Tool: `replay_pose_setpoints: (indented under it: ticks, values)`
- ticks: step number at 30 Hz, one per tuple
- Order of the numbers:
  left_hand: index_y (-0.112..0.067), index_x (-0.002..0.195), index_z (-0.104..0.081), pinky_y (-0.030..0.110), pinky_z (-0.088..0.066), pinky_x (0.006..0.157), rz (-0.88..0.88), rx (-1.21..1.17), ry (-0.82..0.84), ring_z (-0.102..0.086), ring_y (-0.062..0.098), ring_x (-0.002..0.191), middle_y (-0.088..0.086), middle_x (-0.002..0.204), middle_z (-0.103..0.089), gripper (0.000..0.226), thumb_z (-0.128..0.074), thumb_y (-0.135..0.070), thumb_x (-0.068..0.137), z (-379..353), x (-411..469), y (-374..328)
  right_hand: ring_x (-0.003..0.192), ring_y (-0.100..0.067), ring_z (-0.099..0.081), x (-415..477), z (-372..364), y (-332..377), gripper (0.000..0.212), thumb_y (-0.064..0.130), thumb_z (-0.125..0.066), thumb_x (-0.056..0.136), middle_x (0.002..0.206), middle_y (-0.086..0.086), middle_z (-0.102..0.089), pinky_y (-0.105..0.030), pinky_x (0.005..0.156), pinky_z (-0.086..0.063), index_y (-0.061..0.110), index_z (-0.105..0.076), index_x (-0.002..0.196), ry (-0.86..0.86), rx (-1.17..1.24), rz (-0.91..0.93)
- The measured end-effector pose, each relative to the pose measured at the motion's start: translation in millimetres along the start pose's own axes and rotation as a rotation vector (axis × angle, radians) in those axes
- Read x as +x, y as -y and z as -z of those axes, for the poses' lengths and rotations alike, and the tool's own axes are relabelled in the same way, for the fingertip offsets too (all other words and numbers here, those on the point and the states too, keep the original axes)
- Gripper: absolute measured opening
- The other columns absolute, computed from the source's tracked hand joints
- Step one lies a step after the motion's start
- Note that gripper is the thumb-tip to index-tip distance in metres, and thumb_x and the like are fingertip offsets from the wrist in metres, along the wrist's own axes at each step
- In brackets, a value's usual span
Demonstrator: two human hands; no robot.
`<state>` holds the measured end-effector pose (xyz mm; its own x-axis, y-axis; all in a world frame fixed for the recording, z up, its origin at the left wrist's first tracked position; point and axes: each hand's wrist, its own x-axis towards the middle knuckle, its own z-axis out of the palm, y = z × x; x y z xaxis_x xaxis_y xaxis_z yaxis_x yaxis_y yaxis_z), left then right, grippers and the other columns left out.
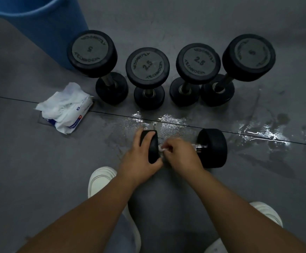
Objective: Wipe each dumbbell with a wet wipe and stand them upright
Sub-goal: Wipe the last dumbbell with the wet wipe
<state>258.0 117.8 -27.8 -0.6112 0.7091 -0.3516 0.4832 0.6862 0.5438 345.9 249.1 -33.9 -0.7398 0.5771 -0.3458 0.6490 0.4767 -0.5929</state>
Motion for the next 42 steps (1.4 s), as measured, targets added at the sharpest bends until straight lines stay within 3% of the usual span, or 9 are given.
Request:
replay_pose_setpoints:
  ticks: [6,10,14,18,27,30,34,38,42]
  values:
    - [-0.015,0.144,-0.035,0.049,-0.026,0.116,-0.152,0.415,-0.13,-0.022,0.032,0.147,0.012,0.161,-0.02,0.085,-0.057,-0.051,0.07,-1,9,-13,0.081,-0.019,-0.059,6,10,-7,0.006,0.022,-0.061,0.083,0.09,0.001,-0.06,-0.034,0.071,-0.049,0.027,-0.06,0.085,-0.045,-0.002,-0.037]
    - [-0.008,0.153,-0.015,0.04,-0.014,0.122,-0.201,0.422,0.045,-0.006,0.029,0.15,0.011,0.161,-0.012,0.107,-0.068,-0.054,0.072,-3,13,-8,0.081,-0.018,-0.058,8,16,-11,0.007,0.02,-0.06,0.083,0.091,0.001,-0.061,-0.032,0.07,-0.048,0.024,-0.063,0.088,-0.197,0.047,-0.084]
    - [-0.01,0.152,-0.014,0.045,-0.031,0.116,-0.263,0.427,0.127,-0.008,0.026,0.148,0.006,0.159,-0.013,0.118,-0.078,-0.054,0.064,10,17,2,0.087,-0.021,-0.059,-1,4,-4,0.013,0.018,-0.058,0.081,0.09,0.0,-0.062,-0.032,0.072,-0.048,0.024,-0.066,0.089,0.133,-0.045,0.103]
    - [-0.013,0.149,-0.018,0.045,-0.04,0.11,-0.272,0.415,0.097,-0.014,0.025,0.145,0.004,0.155,-0.019,0.117,-0.079,-0.057,0.06,12,19,4,0.08,-0.018,-0.06,3,5,-8,0.01,0.022,-0.06,0.084,0.091,0.0,-0.062,-0.029,0.068,-0.046,0.025,-0.067,0.09,-0.177,0.064,-0.103]
    - [-0.028,0.147,-0.019,0.046,-0.049,0.1,-0.299,0.434,0.099,-0.01,0.033,0.146,0.01,0.154,-0.016,0.109,-0.079,-0.052,0.06,6,11,-1,0.092,-0.024,-0.062,13,9,9,0.014,0.02,-0.056,0.086,0.096,-0.005,-0.068,-0.026,0.068,-0.039,0.02,-0.067,0.094,-0.013,-0.047,-0.066]
    - [-0.025,0.149,-0.018,0.043,-0.048,0.101,-0.278,0.454,0.116,-0.006,0.03,0.146,0.008,0.154,-0.011,0.108,-0.078,-0.053,0.064,9,11,-4,0.087,-0.025,-0.064,7,9,13,0.007,0.021,-0.059,0.081,0.089,-0.005,-0.069,-0.027,0.068,-0.045,0.019,-0.065,0.084,0.222,-0.1,-0.02]
    - [-0.02,0.145,-0.012,0.044,-0.049,0.1,-0.281,0.404,0.092,-0.01,0.027,0.145,0.005,0.153,-0.017,0.113,-0.081,-0.052,0.061,12,13,-4,0.084,-0.023,-0.063,16,13,6,0.009,0.022,-0.059,0.082,0.087,-0.003,-0.069,-0.028,0.069,-0.046,0.021,-0.067,0.085,-0.027,-0.027,-0.163]
    - [-0.018,0.145,-0.015,0.046,-0.04,0.109,-0.278,0.441,0.106,-0.017,0.027,0.144,0.005,0.152,-0.02,0.121,-0.083,-0.059,0.053,13,20,1,0.084,-0.019,-0.062,6,14,8,0.01,0.022,-0.06,0.082,0.088,0.0,-0.069,-0.025,0.066,-0.044,0.022,-0.07,0.086,0.189,-0.122,-0.007]
    - [-0.017,0.151,-0.01,0.045,-0.024,0.118,-0.256,0.502,0.19,-0.011,0.032,0.147,0.012,0.158,-0.009,0.125,-0.081,-0.059,0.057,15,27,1,0.083,-0.017,-0.057,17,28,-5,0.01,0.022,-0.058,0.086,0.092,0.0,-0.058,-0.026,0.069,-0.041,0.023,-0.067,0.089,-0.025,-0.099,-0.034]
